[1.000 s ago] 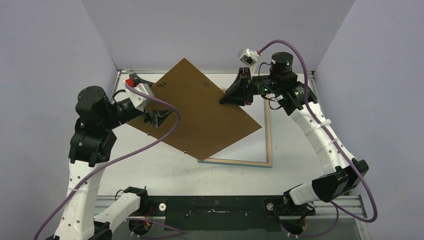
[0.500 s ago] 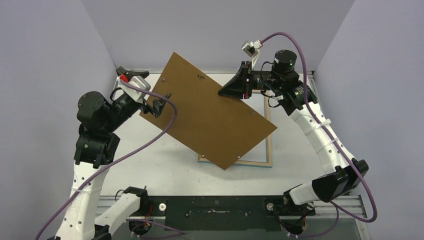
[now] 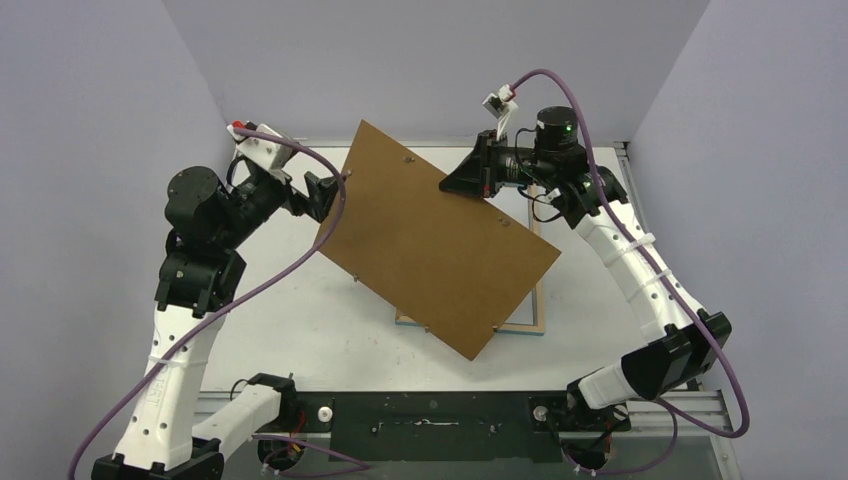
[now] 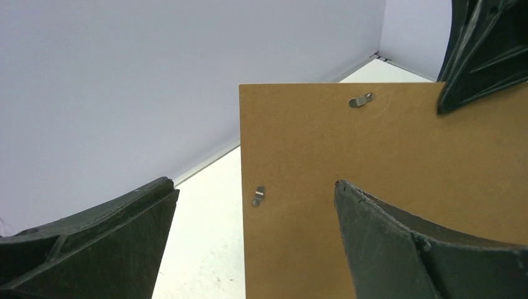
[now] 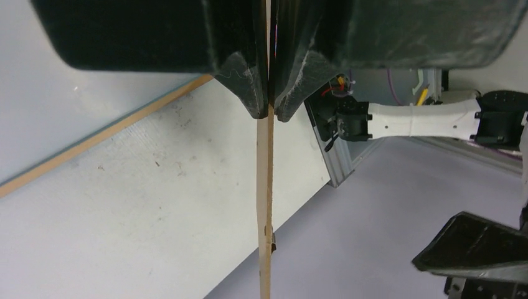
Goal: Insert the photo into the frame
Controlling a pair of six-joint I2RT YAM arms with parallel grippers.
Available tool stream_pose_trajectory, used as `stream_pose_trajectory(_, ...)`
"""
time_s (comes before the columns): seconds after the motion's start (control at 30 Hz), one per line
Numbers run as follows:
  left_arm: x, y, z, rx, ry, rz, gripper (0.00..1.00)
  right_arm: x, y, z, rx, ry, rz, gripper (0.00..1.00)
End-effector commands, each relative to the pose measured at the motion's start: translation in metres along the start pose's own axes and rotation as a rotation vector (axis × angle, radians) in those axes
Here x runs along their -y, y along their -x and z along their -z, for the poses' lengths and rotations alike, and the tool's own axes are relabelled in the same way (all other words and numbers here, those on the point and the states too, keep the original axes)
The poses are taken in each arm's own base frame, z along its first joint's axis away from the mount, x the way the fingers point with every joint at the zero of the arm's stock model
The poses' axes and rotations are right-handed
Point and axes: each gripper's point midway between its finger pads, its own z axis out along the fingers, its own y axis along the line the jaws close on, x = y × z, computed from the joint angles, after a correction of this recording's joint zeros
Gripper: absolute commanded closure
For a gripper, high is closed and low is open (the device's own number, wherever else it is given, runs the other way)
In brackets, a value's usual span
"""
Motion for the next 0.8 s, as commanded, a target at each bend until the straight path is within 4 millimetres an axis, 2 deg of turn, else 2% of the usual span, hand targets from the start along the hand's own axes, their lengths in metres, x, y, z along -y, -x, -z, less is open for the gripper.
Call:
stream_pose_trajectory(0.0,-0.001,-0.007,-0.005,-0.007,0.046,0.184,0.03,0.024,0.006,-0.01,0.056,-0.108,-0.142,1.0)
stream_pose_trajectory(0.13,0.001,-0.027,-0.012,-0.037,0.051,0.276,0.03,0.044,0.007,-0.022,0.109,-0.151,-0.277,1.0)
stream_pose_trajectory(0.27,0.008,-0.058,-0.019,-0.158,0.031,0.36,0.03,0.057,0.012,-0.03,0.148,-0.175,-0.351,1.0)
stream_pose_trajectory(0.33,0.007,-0.076,-0.023,-0.223,0.039,0.396,0.03,0.055,0.028,-0.03,0.222,-0.157,-0.344,1.0)
stream_pose_trajectory(0.43,0.003,-0.092,-0.025,-0.247,0.073,0.414,0.03,0.059,0.038,-0.029,0.272,-0.165,-0.369,1.0)
stream_pose_trajectory(0.63,-0.006,-0.104,-0.023,-0.218,0.132,0.39,0.03,0.081,0.04,-0.03,0.337,-0.206,-0.436,1.0)
stream_pose_trajectory(0.77,-0.01,-0.115,-0.024,-0.27,0.176,0.451,0.03,0.099,0.047,-0.02,0.437,-0.273,-0.427,1.0)
